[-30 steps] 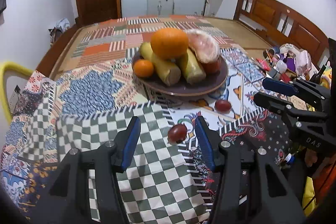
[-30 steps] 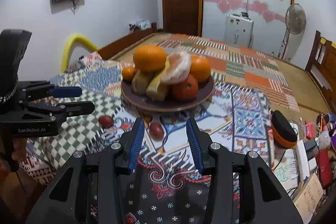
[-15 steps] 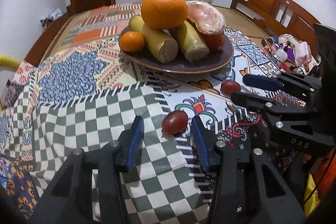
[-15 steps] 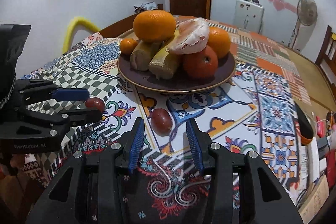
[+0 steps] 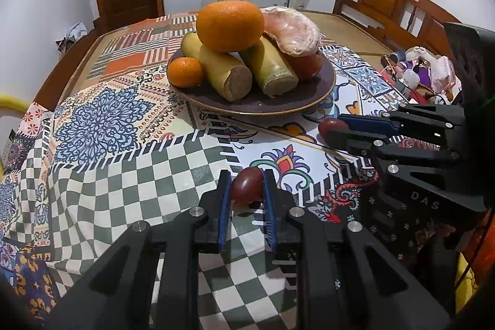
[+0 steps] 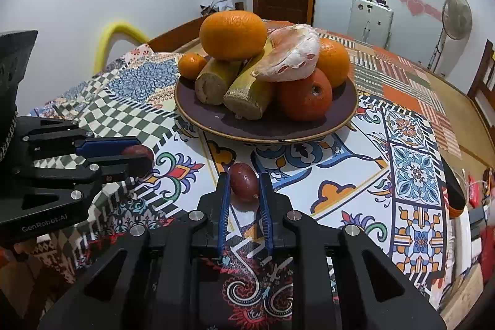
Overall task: Organize fruits
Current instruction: 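Place the date on the plate with the left tool while the right tool places its date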
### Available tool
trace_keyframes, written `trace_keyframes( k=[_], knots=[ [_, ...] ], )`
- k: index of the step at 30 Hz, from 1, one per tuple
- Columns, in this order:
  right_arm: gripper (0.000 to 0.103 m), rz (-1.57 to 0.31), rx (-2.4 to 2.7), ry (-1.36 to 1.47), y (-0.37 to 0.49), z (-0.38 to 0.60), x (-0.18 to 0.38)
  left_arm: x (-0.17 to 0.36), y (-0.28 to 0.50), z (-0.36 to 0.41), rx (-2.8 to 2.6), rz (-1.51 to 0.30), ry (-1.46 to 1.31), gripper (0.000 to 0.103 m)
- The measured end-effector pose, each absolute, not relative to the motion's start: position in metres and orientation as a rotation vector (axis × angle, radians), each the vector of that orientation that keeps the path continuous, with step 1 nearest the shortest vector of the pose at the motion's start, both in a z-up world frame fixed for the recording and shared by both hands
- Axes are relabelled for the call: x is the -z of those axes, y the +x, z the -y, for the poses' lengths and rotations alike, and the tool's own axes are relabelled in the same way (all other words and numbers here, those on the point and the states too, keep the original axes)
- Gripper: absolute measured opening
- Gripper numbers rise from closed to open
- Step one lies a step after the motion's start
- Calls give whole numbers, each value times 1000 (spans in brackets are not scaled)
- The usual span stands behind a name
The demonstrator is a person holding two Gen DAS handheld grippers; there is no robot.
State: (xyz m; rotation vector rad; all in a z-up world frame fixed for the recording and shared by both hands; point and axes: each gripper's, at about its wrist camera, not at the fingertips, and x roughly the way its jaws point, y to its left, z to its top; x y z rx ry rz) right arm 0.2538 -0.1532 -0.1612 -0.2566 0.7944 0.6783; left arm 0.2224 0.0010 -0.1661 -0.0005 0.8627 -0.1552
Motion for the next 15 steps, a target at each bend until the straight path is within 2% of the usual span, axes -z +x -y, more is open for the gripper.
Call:
trace_keyframes(
  k=[15],
  knots=[
    [17,-666,-668,-197,244,168,115,115,219,-11,151,-740,-33,20]
  ],
)
